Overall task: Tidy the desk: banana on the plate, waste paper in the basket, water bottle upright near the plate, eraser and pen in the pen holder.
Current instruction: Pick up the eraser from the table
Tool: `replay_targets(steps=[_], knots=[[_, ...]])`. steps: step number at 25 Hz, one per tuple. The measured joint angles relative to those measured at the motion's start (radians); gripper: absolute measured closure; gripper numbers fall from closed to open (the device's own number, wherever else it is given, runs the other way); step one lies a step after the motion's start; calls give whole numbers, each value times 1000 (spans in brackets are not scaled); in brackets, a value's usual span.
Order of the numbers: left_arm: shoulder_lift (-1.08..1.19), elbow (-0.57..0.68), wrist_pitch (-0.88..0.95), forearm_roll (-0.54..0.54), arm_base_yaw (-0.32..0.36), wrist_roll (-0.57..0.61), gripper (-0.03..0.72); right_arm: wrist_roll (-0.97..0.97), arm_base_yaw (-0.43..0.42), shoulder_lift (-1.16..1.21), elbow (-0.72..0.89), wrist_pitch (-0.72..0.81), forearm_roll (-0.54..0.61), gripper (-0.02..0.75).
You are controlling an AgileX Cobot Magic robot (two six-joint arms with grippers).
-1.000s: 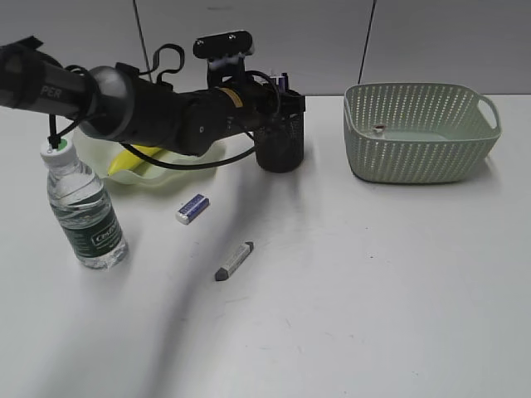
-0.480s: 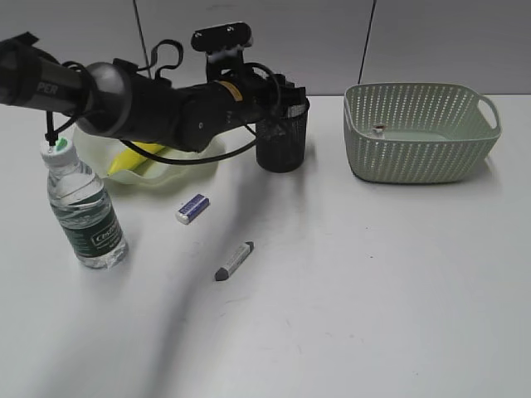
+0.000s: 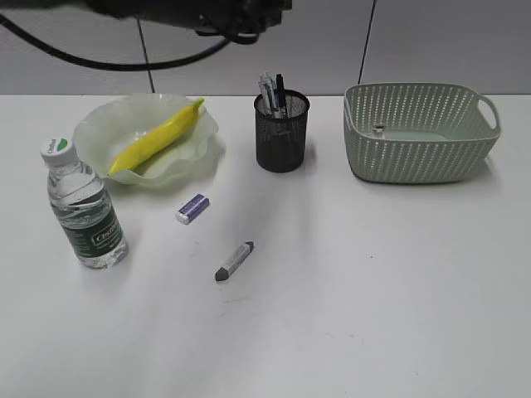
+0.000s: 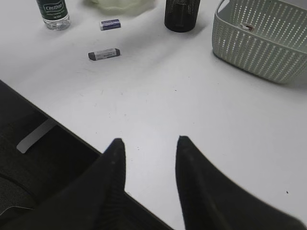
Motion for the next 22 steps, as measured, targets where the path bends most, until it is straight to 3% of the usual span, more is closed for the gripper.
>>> replay_targets(steps=[9, 14, 18, 22], knots=[[-345, 0, 810, 170, 0, 2, 336, 0, 0, 0, 0, 0, 1, 444], [-500, 0, 1160, 238, 0, 8, 336, 0, 0, 0, 0, 0, 1, 444], [-659, 42, 1229, 247, 0, 23, 363, 0, 0, 0, 0, 0, 1, 444], [-882, 203, 1235, 247, 0, 27, 418, 0, 0, 0, 0, 0, 1, 444]])
